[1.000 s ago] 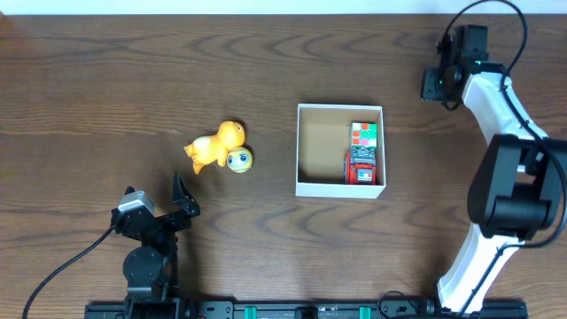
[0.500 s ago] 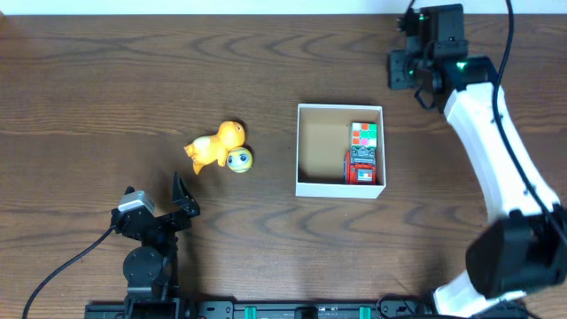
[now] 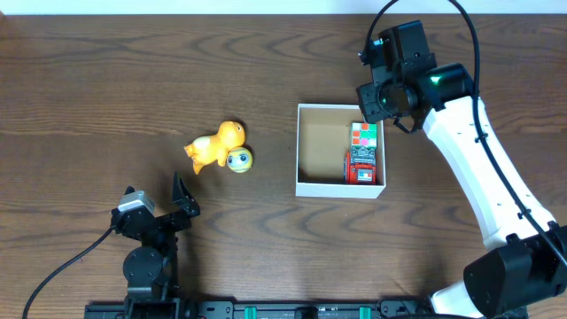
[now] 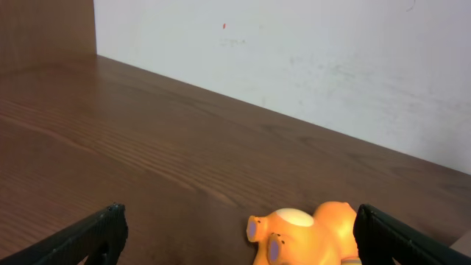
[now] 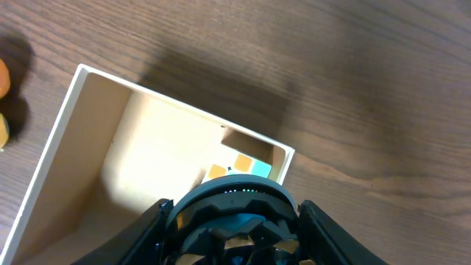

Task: Pack container
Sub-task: 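Lower the black cap into the box onto the cube and release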

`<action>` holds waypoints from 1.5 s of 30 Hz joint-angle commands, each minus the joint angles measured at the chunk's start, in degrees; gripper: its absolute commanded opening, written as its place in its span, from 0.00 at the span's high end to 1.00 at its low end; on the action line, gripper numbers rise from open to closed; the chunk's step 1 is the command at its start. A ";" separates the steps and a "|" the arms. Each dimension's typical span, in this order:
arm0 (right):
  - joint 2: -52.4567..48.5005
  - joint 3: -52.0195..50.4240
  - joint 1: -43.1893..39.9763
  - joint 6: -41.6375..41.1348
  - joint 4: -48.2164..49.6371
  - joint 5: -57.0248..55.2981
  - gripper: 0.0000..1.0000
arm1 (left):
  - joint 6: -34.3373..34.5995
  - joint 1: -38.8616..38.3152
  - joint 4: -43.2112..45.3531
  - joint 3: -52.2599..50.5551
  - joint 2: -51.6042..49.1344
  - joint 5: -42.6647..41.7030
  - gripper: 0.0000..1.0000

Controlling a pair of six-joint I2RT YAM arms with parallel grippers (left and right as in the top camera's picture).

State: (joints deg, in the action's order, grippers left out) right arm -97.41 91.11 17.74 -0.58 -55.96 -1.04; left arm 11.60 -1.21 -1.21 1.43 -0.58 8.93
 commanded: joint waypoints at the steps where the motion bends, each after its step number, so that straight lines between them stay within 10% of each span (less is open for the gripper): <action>1: -1.07 -1.77 0.39 0.04 -0.11 -0.28 0.49 | -0.98 0.28 -1.99 -1.20 0.35 0.04 0.02; 45: -2.05 -15.82 0.33 1.99 13.33 -0.48 0.28 | -0.98 0.28 -1.99 -1.20 0.35 0.07 0.02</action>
State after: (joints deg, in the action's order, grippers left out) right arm -98.96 75.46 17.76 0.91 -42.61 -1.08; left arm 11.60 -1.21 -1.21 1.43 -0.58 8.93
